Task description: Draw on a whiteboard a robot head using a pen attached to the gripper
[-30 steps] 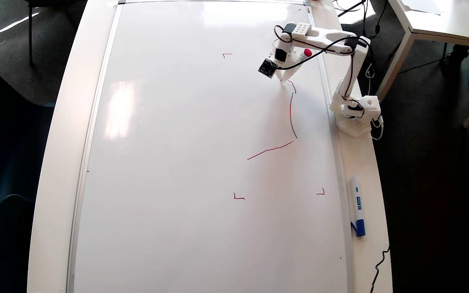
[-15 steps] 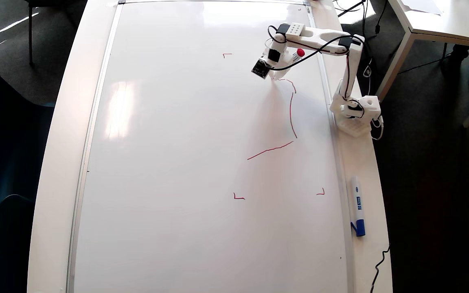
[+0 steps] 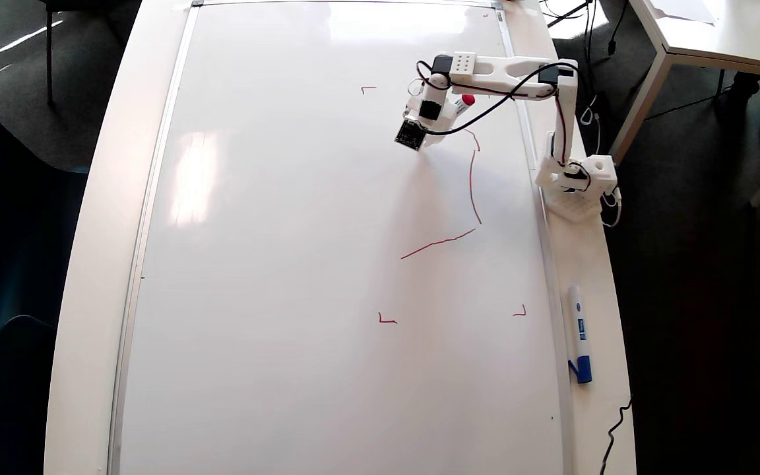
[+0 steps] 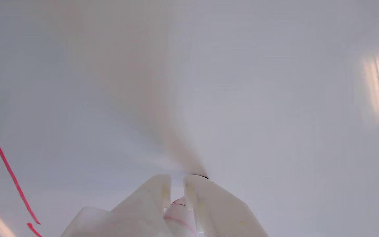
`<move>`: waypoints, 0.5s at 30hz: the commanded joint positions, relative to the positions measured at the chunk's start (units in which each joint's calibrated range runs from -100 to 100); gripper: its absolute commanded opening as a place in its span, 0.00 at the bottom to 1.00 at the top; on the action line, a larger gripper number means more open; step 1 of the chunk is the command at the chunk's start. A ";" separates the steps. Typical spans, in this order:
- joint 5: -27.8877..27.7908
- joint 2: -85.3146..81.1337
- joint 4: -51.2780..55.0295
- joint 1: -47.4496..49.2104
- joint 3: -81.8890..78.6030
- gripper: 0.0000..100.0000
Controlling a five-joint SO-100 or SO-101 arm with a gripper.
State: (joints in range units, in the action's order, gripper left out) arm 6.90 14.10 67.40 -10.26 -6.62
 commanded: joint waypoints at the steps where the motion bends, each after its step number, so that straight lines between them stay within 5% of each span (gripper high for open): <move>1: 0.24 6.99 -0.41 -0.09 7.40 0.01; 15: 0.40 12.86 0.54 4.99 16.20 0.01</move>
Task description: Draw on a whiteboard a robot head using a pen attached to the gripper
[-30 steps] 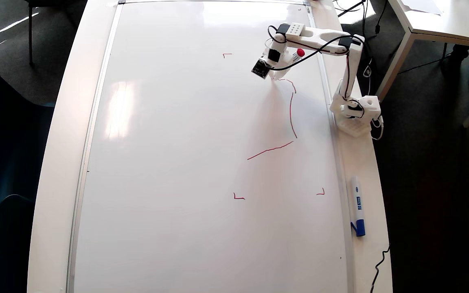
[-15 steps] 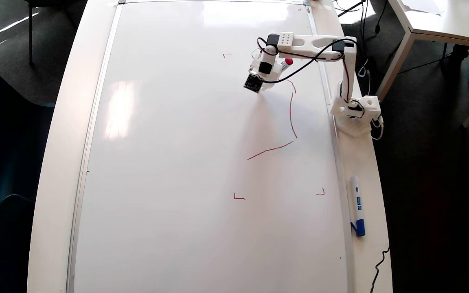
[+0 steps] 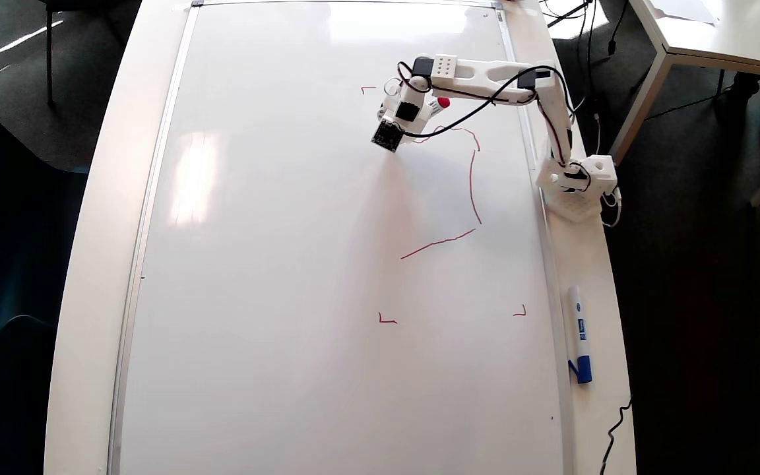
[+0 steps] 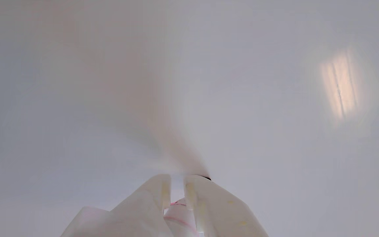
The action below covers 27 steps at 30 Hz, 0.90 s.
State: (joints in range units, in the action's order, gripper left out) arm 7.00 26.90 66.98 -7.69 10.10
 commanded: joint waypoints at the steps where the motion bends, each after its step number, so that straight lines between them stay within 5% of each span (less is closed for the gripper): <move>1: 0.29 0.06 0.96 2.87 -0.52 0.01; 27: 4.79 -0.02 6.18 19.29 -0.25 0.01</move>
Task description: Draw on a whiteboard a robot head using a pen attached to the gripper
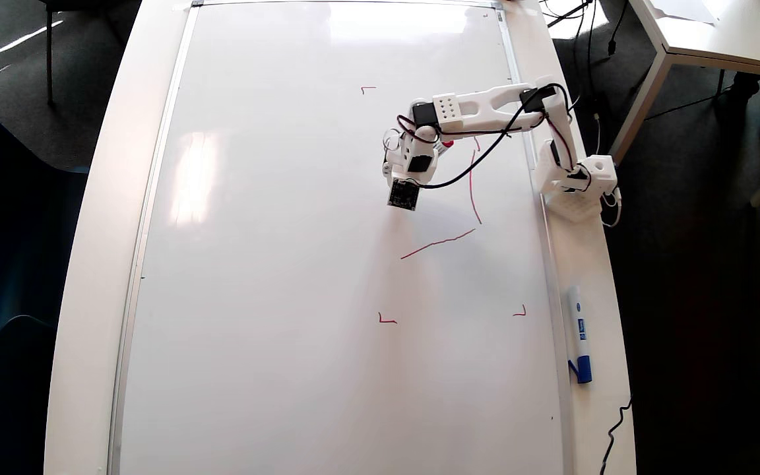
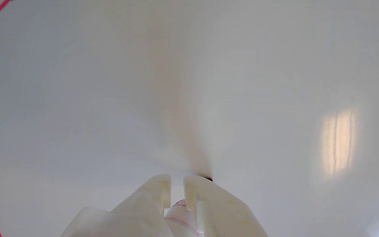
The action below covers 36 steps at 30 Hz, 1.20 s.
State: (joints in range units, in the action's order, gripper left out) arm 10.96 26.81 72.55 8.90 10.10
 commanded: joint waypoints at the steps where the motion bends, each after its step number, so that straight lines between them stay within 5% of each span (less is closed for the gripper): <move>1: 0.89 0.07 0.60 3.37 -0.25 0.01; 15: 3.57 -3.29 0.52 14.42 0.12 0.01; 36: 3.89 -3.62 -4.35 17.51 1.57 0.01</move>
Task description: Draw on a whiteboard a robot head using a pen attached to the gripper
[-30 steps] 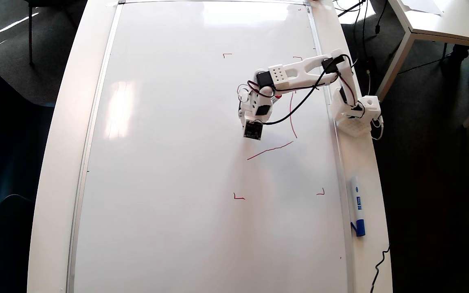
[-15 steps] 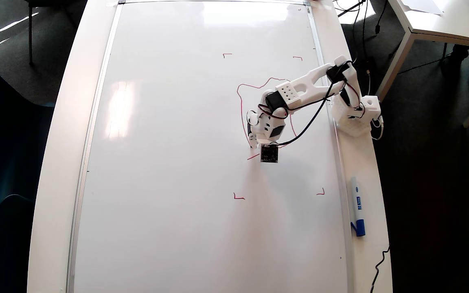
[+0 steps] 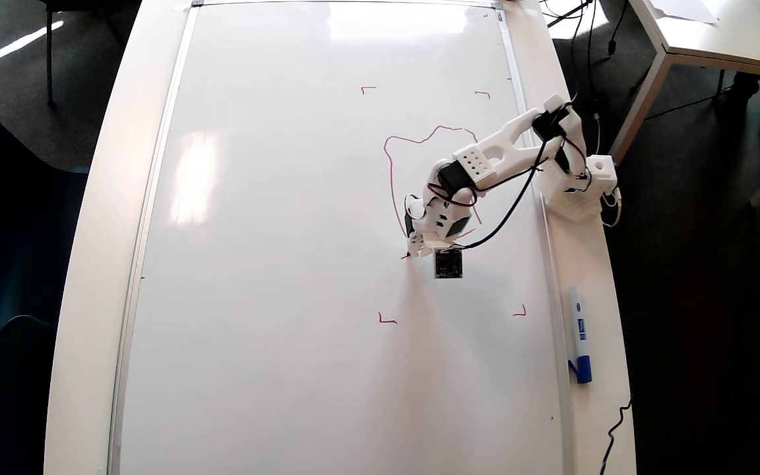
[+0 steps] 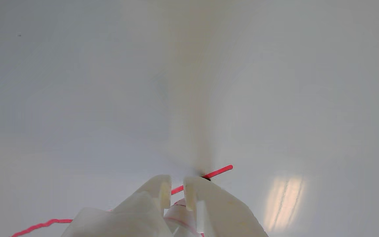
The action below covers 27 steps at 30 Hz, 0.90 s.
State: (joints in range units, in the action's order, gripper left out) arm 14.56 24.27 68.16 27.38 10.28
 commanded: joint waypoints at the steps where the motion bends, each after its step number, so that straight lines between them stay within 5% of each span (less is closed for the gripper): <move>1: 0.30 -1.17 0.48 -1.48 2.20 0.01; 27: 0.19 -14.25 10.47 -6.12 -7.33 0.01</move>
State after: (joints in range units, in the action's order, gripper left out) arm 14.56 13.77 78.89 21.79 4.16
